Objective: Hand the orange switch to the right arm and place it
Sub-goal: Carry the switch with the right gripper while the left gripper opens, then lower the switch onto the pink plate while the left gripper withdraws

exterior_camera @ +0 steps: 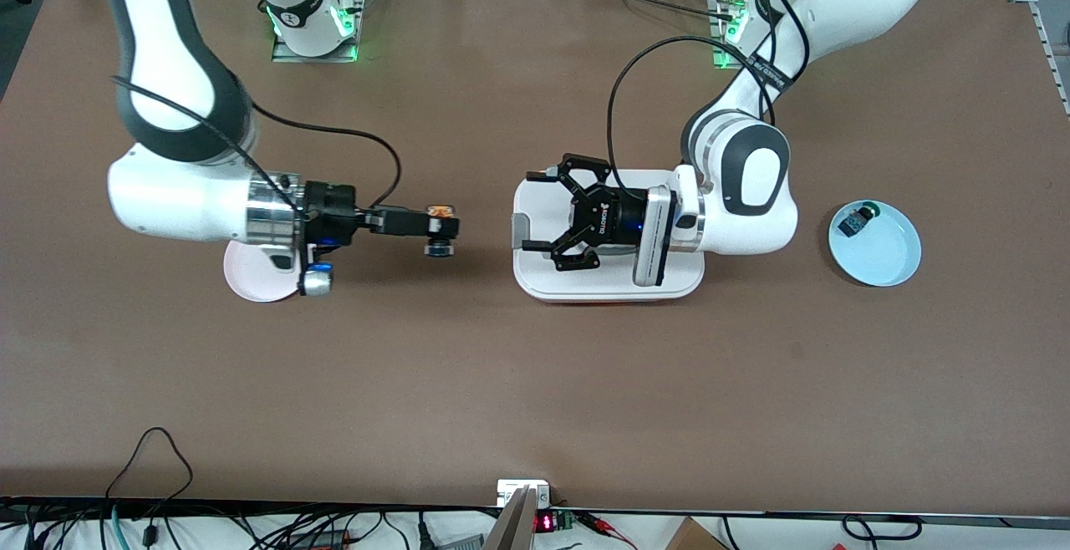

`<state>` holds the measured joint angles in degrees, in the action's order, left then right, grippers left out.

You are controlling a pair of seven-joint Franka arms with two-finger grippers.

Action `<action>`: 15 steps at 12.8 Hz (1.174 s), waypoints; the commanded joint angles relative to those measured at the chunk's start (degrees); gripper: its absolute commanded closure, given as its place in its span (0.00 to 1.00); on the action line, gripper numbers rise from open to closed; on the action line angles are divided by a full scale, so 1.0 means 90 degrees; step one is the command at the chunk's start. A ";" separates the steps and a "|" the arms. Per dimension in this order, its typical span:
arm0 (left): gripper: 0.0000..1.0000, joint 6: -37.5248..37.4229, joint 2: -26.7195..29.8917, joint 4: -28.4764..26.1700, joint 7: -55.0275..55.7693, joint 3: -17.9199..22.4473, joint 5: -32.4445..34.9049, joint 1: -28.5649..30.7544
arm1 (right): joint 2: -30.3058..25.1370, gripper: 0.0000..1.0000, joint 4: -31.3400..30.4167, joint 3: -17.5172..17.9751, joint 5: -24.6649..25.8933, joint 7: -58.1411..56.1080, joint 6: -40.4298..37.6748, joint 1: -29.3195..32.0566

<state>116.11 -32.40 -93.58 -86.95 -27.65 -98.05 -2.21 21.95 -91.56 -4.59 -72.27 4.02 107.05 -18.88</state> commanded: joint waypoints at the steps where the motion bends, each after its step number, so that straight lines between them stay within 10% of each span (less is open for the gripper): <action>1: 0.00 -0.0050 0.0347 0.0007 0.1171 0.0006 0.0890 0.0176 | 0.0002 1.00 0.0523 0.0061 0.1218 0.0013 -0.0671 0.0348; 10: 0.00 -0.0059 0.0933 0.0017 0.4247 0.0045 0.3616 0.0284 | -0.0290 1.00 0.0926 0.0061 0.5233 -0.0473 -0.1660 0.0828; 15: 0.00 -0.1227 0.1314 0.0036 0.6658 0.0055 0.5539 0.0683 | -0.0923 1.00 -0.0661 0.0051 0.6760 -0.1566 -0.0474 0.0886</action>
<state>110.20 -22.89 -92.78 -34.10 -27.44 -53.37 1.78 18.54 -87.97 -4.54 -14.39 -5.77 96.83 -11.48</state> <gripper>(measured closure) 0.000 0.652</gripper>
